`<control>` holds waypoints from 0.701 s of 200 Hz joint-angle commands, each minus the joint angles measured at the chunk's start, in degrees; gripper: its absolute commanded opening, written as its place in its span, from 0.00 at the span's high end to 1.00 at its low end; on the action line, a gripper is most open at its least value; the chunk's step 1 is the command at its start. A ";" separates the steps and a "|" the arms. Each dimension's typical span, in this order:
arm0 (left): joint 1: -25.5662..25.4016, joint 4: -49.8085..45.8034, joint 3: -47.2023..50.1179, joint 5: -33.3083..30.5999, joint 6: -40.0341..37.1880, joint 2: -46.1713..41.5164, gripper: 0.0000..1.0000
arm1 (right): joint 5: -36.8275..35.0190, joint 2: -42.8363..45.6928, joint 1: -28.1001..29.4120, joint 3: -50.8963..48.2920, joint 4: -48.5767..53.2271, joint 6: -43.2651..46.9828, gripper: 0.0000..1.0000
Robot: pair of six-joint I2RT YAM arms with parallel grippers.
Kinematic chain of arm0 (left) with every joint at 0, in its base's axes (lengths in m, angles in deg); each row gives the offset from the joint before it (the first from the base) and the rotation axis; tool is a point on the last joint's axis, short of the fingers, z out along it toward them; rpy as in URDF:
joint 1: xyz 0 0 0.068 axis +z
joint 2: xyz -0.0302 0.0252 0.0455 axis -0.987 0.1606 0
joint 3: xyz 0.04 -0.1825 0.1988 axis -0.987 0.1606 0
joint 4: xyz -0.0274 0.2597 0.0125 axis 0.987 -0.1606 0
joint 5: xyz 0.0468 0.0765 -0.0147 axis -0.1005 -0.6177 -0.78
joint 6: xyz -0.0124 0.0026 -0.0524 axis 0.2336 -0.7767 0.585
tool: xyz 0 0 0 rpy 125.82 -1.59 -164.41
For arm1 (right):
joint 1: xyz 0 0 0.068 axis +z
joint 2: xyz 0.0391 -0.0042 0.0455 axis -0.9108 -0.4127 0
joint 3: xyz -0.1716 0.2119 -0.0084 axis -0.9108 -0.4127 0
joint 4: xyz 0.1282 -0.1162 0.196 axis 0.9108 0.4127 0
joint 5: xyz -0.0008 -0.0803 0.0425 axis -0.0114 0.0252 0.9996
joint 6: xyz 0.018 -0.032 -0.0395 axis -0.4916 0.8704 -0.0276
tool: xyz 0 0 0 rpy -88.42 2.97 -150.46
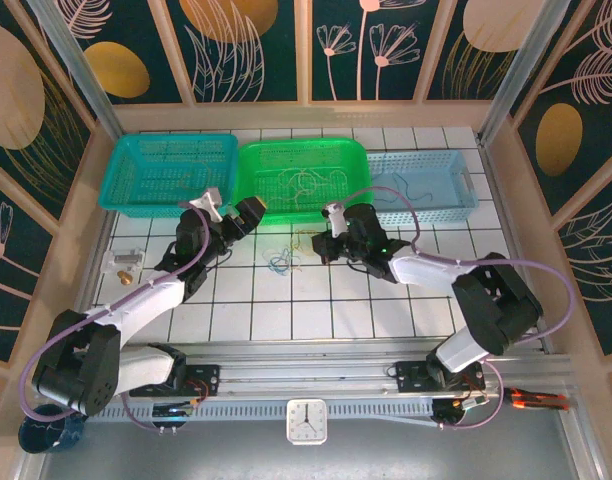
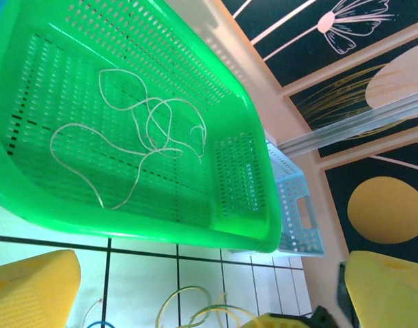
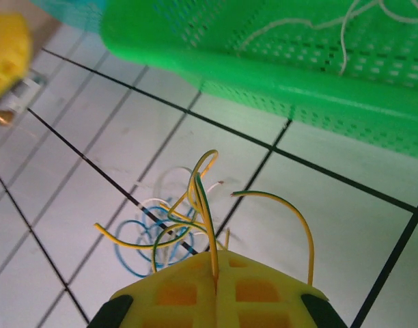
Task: Untangle the cables
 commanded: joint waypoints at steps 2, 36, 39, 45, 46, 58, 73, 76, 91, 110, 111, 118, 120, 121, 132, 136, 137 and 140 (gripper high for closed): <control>-1.00 4.11 1.36 0.78 1.41 -0.52 0.01 | 1.43 1.84 0.32 -1.97 -1.20 -2.59 1.00; -3.24 5.52 1.28 1.39 1.40 1.72 0.01 | 2.64 1.52 0.29 -3.26 -3.57 -4.32 1.00; -3.52 5.61 1.21 1.42 1.43 1.96 0.01 | 2.75 1.43 0.31 -3.37 -3.73 -4.52 1.00; -4.20 5.95 1.19 1.53 1.50 2.38 0.01 | 2.84 1.31 0.26 -3.47 -4.10 -4.84 1.00; -4.27 6.01 1.19 1.49 1.50 2.45 0.01 | 2.84 1.28 0.29 -3.50 -4.18 -4.88 1.00; -5.61 6.42 1.19 1.46 1.35 3.35 0.01 | 3.09 1.06 0.34 -3.88 -4.84 -5.54 1.00; -7.16 6.60 1.18 1.21 0.69 4.39 0.01 | 3.29 0.74 0.32 -4.30 -5.54 -6.05 1.00; -7.48 6.60 1.23 1.04 0.60 4.55 0.01 | 3.33 0.70 0.28 -4.38 -5.70 -6.18 1.00; -8.86 6.56 1.45 0.53 -0.27 5.61 0.04 | 3.53 0.37 0.30 -4.49 -5.98 -6.49 1.00; -10.73 5.53 1.37 -0.75 -1.87 6.59 0.12 | 3.64 0.13 0.32 -4.58 -6.16 -6.71 1.00; -10.84 5.49 1.41 -0.79 -1.99 6.70 0.12 | 3.64 0.11 0.32 -4.58 -6.18 -6.78 1.00; -11.39 5.23 1.36 -1.34 -2.54 7.09 0.17 | 3.72 0.02 0.26 -4.59 -6.20 -6.76 1.00; -11.65 5.13 1.36 -1.42 -2.65 7.19 0.18 | 3.73 0.02 0.26 -4.58 -6.20 -6.76 1.00; -11.73 5.12 1.36 -1.56 -2.69 7.23 0.19 | 3.73 0.06 0.29 -4.58 -6.25 -6.76 1.00; -12.61 5.09 1.38 -2.13 -3.28 7.93 0.30 | 3.73 -0.07 0.31 -4.56 -6.14 -6.84 1.00; -12.96 5.20 1.37 -2.29 -3.40 8.23 0.33 | 3.73 -0.09 0.33 -4.49 -6.18 -6.87 1.00; -12.96 5.24 1.36 -2.31 -3.45 8.27 0.34 | 3.73 -0.13 0.33 -4.49 -6.15 -6.86 1.00; -13.15 5.34 1.23 -2.36 -3.50 8.49 0.37 | 3.73 -0.23 0.33 -4.49 -6.19 -6.89 1.00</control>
